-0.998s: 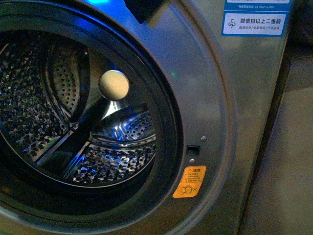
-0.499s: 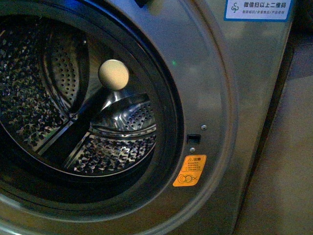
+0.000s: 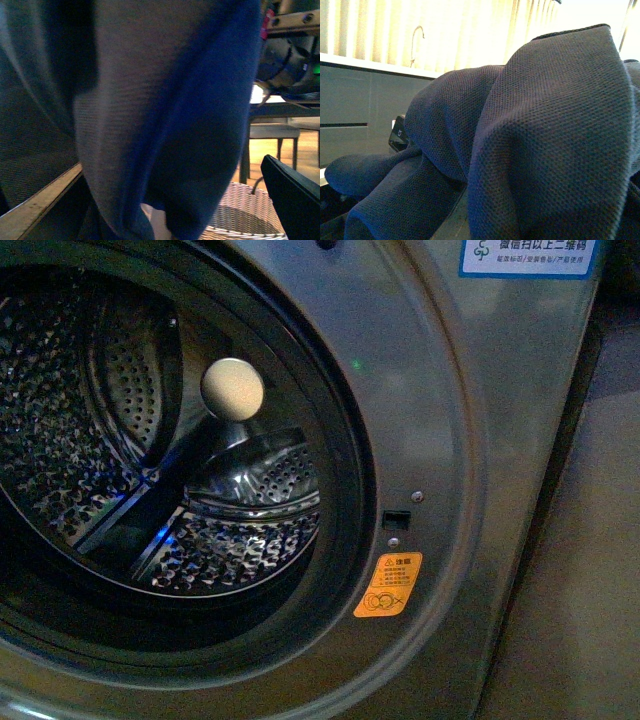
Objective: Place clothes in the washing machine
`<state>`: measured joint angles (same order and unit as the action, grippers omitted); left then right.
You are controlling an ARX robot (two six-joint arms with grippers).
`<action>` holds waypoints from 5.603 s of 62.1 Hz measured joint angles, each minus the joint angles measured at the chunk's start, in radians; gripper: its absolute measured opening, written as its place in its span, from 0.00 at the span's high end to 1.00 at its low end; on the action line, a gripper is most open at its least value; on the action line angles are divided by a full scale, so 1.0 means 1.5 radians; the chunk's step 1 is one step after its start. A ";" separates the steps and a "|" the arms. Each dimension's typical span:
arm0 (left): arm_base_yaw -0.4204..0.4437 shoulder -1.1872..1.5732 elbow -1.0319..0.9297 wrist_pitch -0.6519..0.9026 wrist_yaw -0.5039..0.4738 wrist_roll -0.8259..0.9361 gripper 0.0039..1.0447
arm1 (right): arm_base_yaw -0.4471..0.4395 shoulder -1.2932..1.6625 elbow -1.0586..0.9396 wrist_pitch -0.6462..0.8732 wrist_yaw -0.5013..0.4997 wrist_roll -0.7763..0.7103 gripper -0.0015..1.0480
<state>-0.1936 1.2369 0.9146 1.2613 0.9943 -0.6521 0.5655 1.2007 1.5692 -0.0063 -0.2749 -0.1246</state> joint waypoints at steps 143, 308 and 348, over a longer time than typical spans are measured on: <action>0.063 -0.085 -0.271 -0.112 -0.511 0.148 0.88 | 0.033 -0.027 -0.061 0.116 0.192 -0.048 0.07; 0.049 0.631 0.092 -0.196 -0.736 0.383 0.88 | -0.376 -0.798 -1.043 0.003 0.183 0.076 0.98; 0.056 0.710 0.235 -0.271 -0.757 0.391 0.32 | -0.376 -0.798 -1.043 0.003 0.183 0.076 0.98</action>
<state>-0.1089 2.3016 1.2671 0.8543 -0.1410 -0.0654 0.0021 0.0044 0.0051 -0.0021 -0.0002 -0.0101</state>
